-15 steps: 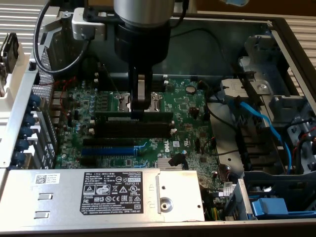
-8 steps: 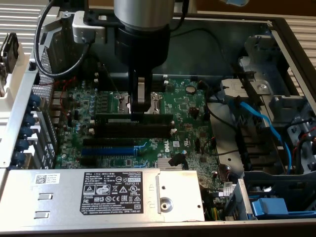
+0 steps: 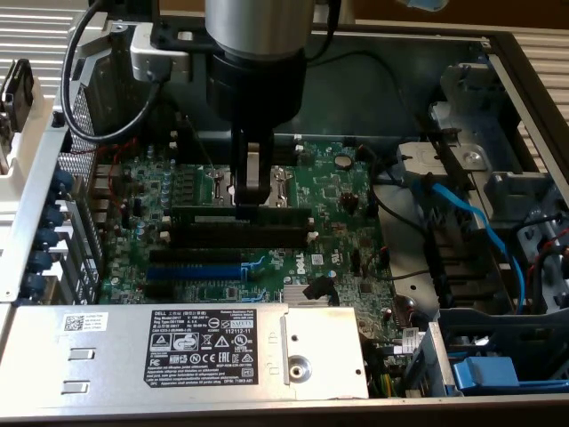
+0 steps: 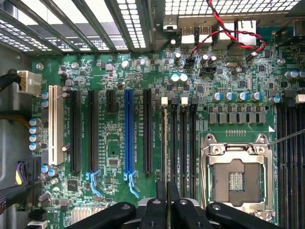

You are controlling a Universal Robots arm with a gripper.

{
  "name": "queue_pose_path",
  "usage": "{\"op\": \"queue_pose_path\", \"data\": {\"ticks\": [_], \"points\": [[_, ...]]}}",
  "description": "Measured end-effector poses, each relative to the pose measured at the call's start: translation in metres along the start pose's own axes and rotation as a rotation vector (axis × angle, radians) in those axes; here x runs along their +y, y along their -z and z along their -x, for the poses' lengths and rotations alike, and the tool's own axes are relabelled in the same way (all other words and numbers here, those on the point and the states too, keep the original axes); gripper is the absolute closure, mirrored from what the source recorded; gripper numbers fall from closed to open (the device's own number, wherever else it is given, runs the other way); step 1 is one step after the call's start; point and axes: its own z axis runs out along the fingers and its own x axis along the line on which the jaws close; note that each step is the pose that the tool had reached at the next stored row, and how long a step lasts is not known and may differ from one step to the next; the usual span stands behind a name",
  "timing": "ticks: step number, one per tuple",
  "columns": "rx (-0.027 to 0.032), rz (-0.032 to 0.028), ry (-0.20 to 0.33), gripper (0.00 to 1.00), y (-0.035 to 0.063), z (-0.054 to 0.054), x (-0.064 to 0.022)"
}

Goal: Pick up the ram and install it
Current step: 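Insert the ram into the slot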

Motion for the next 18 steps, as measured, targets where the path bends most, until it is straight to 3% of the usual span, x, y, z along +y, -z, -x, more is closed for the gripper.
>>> {"op": "queue_pose_path", "data": {"ticks": [18], "points": [[-0.0005, 0.0005, 0.0, 0.87, -0.0058, -0.0006, 0.0015]]}}
